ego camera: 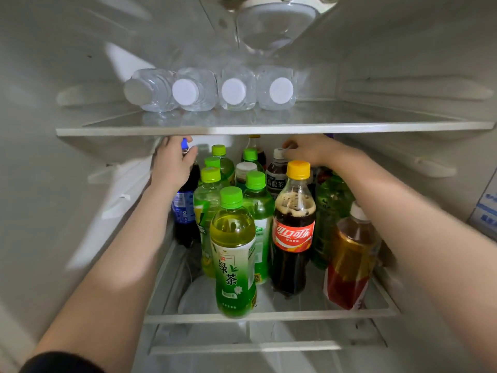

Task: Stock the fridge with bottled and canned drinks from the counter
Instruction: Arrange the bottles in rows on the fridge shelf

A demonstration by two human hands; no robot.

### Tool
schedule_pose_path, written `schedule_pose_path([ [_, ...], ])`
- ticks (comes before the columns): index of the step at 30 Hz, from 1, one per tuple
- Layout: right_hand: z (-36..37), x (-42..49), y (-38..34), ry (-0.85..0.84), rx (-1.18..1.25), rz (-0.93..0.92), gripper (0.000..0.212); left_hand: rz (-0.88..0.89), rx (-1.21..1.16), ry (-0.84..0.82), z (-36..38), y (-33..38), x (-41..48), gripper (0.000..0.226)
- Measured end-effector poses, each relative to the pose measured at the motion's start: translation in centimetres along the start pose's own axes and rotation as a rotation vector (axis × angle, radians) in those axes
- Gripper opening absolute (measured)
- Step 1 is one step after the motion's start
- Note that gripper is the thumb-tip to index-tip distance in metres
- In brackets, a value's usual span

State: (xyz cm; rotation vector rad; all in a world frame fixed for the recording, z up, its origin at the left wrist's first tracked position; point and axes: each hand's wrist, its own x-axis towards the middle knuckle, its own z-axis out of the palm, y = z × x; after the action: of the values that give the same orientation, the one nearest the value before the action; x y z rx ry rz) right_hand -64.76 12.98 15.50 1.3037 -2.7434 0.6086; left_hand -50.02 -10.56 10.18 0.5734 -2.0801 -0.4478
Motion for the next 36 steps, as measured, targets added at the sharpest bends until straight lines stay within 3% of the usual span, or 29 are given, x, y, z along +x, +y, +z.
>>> schedule_pose_path([
  [4, 0.2, 3.4, -0.1, -0.062, 0.011, 0.037, 0.020, 0.000, 0.026, -0.054, 1.8, 0.7, 1.8, 0.032],
  [10, 1.4, 7.1, -0.8, -0.122, 0.054, 0.108, 0.027, -0.063, 0.076, -0.131, 2.6, -0.2, 4.0, 0.037],
  [18, 3.2, 9.5, -1.5, -0.147, 0.261, -0.054, 0.013, -0.093, 0.076, -0.115, 3.1, -0.4, 4.3, 0.038],
  [23, 3.3, 9.6, -1.9, -0.208, 0.403, -0.051, 0.015, -0.174, 0.032, -0.134, 3.0, 0.4, 4.3, 0.036],
  [30, 3.3, 9.7, -1.1, -0.068, 0.414, 0.053, 0.012, -0.277, 0.231, -0.275, 2.4, 0.9, 5.2, 0.035],
  [36, 1.8, 8.4, -0.9, 0.001, 0.238, 0.250, 0.026, -0.184, 0.304, -0.354, 1.9, 1.7, 6.6, 0.032],
])
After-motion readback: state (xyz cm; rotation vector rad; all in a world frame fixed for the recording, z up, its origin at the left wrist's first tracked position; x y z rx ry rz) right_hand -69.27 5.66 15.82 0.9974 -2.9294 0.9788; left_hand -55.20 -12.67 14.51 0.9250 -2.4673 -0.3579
